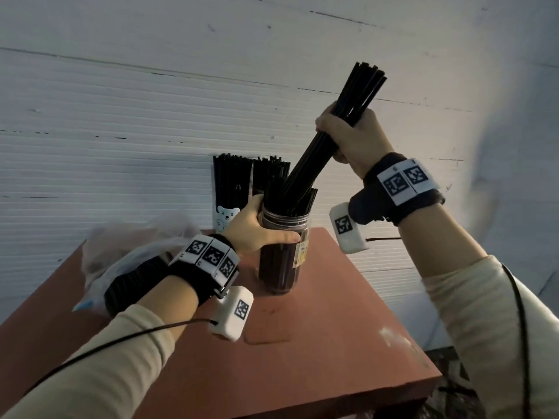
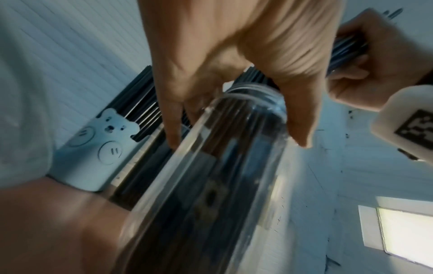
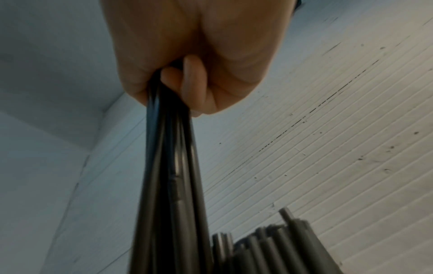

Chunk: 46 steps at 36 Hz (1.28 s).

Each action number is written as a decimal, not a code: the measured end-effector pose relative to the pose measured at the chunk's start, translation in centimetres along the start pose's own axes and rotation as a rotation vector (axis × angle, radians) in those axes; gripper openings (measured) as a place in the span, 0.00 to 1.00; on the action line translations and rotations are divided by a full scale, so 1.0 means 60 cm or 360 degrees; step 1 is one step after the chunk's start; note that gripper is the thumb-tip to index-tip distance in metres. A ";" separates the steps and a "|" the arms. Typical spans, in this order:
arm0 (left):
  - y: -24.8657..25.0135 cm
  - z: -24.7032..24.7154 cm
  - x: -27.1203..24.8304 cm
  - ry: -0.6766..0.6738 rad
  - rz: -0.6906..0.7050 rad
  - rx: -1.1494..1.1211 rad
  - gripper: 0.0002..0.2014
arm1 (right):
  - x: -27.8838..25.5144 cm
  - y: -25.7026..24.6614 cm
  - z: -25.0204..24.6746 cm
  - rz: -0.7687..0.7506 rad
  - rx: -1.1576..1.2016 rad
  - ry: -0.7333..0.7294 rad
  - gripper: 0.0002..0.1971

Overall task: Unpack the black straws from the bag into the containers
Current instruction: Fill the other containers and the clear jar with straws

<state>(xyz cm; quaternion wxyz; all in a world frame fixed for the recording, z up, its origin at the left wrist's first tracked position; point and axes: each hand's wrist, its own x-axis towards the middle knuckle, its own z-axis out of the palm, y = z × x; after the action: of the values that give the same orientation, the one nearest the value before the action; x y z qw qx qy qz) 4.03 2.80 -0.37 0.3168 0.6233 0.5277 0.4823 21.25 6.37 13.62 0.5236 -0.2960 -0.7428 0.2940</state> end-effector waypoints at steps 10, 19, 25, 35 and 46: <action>-0.018 -0.006 0.007 -0.0042 -0.0001 -0.0041 0.46 | 0.019 0.030 0.030 0.0013 -0.0218 -0.0183 0.04; -0.020 -0.005 0.009 -0.0068 -0.0002 -0.0070 0.47 | 0.030 0.032 0.040 -0.0094 -0.0407 -0.0288 0.09; -0.014 -0.006 0.005 -0.0045 -0.0007 -0.0026 0.47 | 0.028 0.036 0.061 -0.0099 -0.0452 -0.0363 0.10; -0.013 -0.001 0.001 -0.0046 -0.0030 -0.0089 0.46 | -0.030 0.074 0.070 -0.0014 -0.0557 -0.0486 0.15; -0.012 0.001 0.001 -0.0041 -0.0037 -0.0051 0.47 | -0.049 0.045 0.051 -0.0639 -0.0580 0.0062 0.42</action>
<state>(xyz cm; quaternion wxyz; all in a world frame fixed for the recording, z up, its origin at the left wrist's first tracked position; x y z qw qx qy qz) 3.81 3.03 -1.03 0.3391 0.6182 0.5229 0.4790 19.51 5.53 9.00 0.5237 -0.2377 -0.8171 0.0402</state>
